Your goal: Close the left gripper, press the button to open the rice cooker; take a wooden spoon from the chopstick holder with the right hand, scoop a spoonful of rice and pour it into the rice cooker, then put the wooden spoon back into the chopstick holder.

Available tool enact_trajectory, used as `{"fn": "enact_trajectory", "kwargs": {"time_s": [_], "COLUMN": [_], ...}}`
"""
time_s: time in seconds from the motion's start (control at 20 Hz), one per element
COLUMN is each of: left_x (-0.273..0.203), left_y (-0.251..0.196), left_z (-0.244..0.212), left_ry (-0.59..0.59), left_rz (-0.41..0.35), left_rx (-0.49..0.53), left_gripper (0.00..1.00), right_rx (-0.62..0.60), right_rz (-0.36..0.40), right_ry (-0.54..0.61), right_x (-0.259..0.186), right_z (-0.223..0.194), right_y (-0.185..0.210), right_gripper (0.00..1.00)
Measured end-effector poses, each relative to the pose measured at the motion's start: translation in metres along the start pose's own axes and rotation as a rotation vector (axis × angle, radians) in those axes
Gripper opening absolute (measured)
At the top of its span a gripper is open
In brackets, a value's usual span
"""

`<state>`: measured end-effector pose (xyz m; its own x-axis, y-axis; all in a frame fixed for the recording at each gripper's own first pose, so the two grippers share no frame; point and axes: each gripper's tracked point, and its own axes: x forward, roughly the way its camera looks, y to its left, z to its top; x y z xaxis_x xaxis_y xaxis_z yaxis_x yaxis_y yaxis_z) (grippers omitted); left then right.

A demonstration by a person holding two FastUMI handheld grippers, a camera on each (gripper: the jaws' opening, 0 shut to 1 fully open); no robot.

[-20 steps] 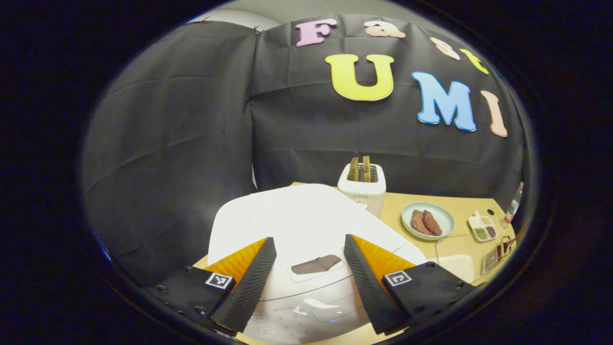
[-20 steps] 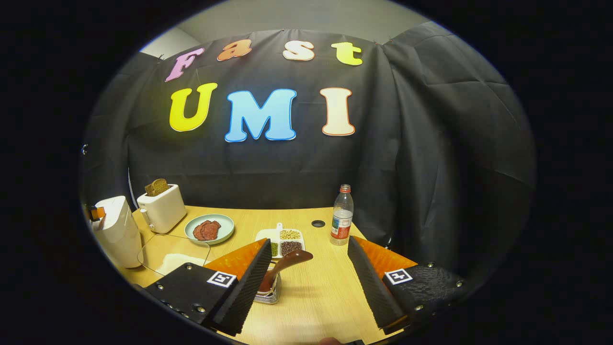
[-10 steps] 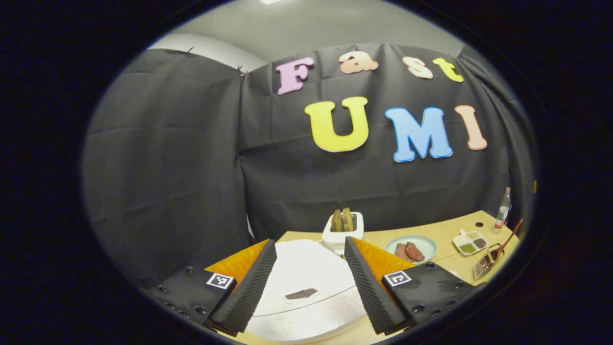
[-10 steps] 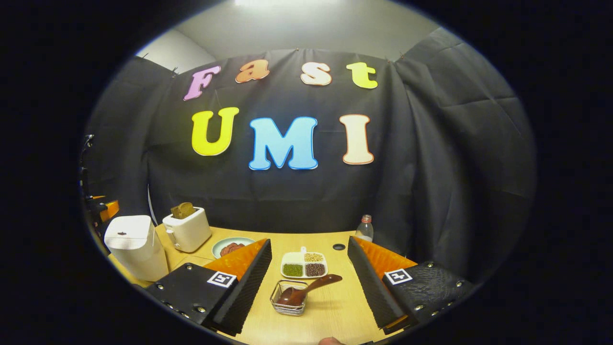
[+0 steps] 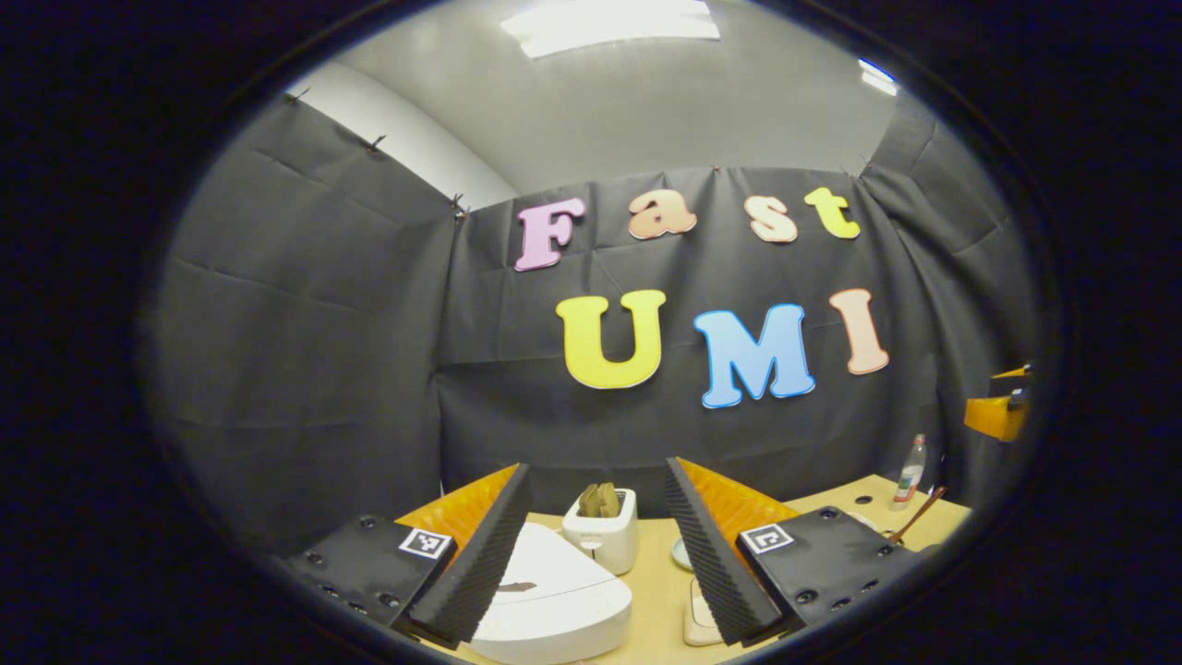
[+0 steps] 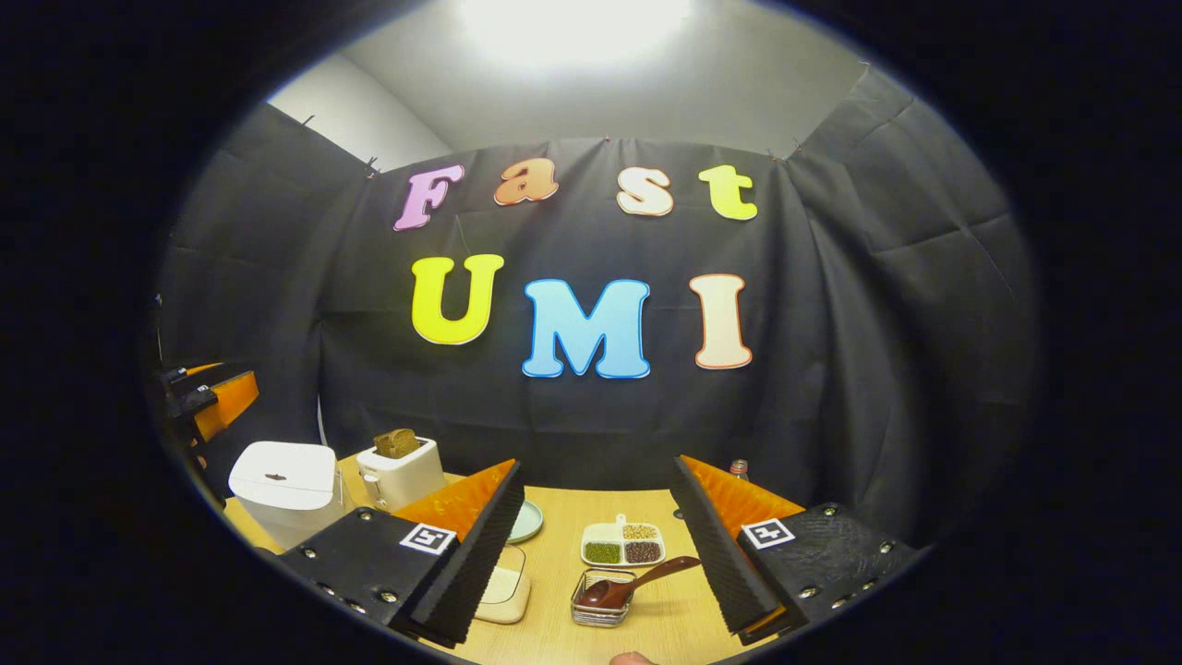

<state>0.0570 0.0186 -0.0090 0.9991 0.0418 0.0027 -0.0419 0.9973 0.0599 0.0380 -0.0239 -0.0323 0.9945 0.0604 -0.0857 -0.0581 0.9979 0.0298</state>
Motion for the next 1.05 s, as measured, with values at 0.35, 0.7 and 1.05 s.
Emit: {"fn": "enact_trajectory", "kwargs": {"time_s": [0.35,0.7,1.05], "left_x": [0.001,-0.007,-0.013], "left_y": [0.003,0.008,0.021], "left_z": [0.01,0.002,0.001], "left_ry": [-0.024,0.0,0.0], "left_rz": [-0.014,-0.036,-0.04], "left_rx": [0.023,0.026,0.026], "left_gripper": [0.98,0.99,0.98], "right_rx": [-0.031,-0.059,-0.072], "right_rz": [0.022,0.025,0.017], "right_ry": [-0.021,-0.042,-0.053], "right_x": [0.002,0.0,-0.007], "right_z": [0.011,0.024,0.028], "right_y": [0.009,0.011,0.017], "right_gripper": [0.96,0.96,0.96]}}
